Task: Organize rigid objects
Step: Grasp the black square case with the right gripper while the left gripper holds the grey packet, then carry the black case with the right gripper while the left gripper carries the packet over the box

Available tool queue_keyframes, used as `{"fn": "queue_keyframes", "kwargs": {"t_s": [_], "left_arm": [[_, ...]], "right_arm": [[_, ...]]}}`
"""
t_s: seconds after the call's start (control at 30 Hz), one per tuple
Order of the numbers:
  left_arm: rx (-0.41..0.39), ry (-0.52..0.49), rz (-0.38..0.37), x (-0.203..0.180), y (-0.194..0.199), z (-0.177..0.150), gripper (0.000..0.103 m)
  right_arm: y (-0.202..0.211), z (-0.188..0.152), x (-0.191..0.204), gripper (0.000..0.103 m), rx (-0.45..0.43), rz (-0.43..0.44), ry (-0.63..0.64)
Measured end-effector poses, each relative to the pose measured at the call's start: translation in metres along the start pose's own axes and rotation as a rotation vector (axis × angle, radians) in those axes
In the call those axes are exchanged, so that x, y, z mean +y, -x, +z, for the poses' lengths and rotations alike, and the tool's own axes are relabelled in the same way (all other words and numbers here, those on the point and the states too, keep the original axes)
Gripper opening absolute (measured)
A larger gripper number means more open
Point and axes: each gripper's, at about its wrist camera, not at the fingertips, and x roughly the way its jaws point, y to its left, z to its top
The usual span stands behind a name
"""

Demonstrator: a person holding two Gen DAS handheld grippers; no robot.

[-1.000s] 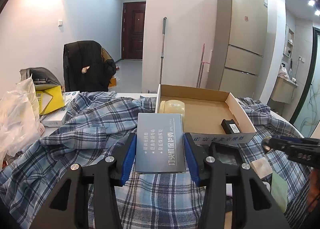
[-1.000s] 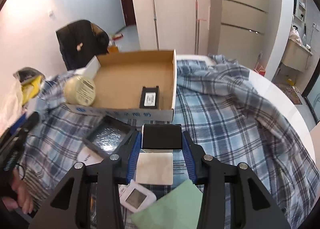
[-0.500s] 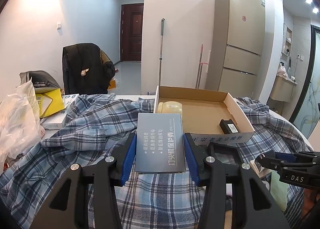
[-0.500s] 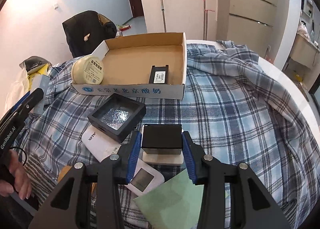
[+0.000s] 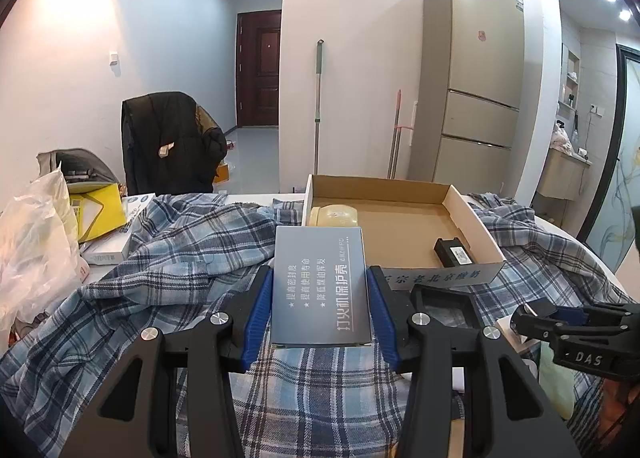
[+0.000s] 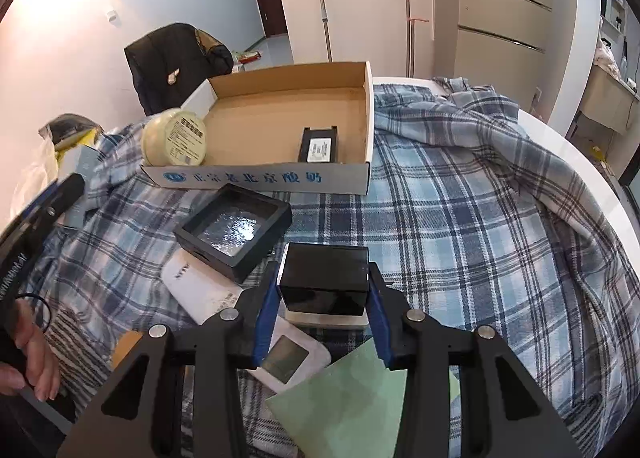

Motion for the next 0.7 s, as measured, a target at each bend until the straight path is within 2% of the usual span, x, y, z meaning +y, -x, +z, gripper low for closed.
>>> {"fn": "queue_keyframes", "kwargs": {"t_s": [0.2, 0.3, 0.37, 0.43, 0.5, 0.6, 0.7], "left_arm": [[-0.030, 0.020, -0.050, 0.000, 0.020, 0.011, 0.049], [-0.090, 0.002, -0.099, -0.006, 0.041, 0.025, 0.049], [-0.121, -0.032, -0.095, -0.015, 0.055, 0.035, 0.049], [-0.110, -0.053, -0.084, -0.023, 0.062, 0.047, 0.049], [-0.092, -0.081, -0.090, -0.032, 0.062, 0.066, 0.049], [-0.140, -0.114, -0.087, -0.044, 0.065, 0.100, 0.049], [-0.177, -0.086, -0.071, -0.053, 0.068, 0.139, 0.049]], "right_arm": [[0.026, 0.006, -0.002, 0.039, -0.064, 0.004, 0.000], [0.043, 0.016, -0.003, 0.039, -0.112, 0.004, 0.010], [0.055, 0.027, -0.002, 0.039, -0.145, -0.003, 0.021], [0.068, 0.039, 0.001, 0.039, -0.189, -0.005, 0.037], [0.082, 0.052, 0.006, 0.039, -0.247, -0.009, 0.047], [0.104, 0.076, 0.010, 0.039, -0.340, -0.008, 0.041], [0.121, 0.102, 0.016, 0.039, -0.417, -0.008, 0.031]]}}
